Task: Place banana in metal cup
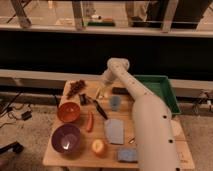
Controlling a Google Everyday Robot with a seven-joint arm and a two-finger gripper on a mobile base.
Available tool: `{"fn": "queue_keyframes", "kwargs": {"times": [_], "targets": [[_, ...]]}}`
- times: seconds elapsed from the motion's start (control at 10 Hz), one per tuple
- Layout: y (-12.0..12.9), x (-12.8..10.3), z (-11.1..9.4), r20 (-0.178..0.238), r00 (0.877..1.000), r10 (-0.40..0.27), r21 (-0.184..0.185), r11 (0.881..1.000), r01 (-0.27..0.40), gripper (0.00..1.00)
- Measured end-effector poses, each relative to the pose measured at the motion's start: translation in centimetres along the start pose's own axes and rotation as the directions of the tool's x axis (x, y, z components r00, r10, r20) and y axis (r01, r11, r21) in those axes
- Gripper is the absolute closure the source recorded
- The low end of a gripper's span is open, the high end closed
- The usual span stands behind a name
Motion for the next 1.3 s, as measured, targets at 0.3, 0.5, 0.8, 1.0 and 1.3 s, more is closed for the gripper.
{"fn": "queue_keyframes", "kwargs": {"times": [0.3, 0.5, 0.8, 1.0, 1.3], "targets": [[-0.1, 0.6, 0.9, -0.002, 1.0, 0.011, -0.012, 1.0, -0.011, 0.2], [-0.1, 0.7, 1.3, 0.0, 1.0, 0.012, -0.017, 1.0, -0.012, 0.22], [0.0, 0.9, 1.3, 0.001, 1.0, 0.014, -0.02, 1.0, -0.014, 0.48], [0.0, 1.2, 1.2, 0.001, 1.0, 0.014, -0.025, 1.0, -0.014, 0.67], [-0.1, 1.5, 1.2, 0.002, 1.0, 0.013, -0.033, 0.999, -0.013, 0.72]]}}
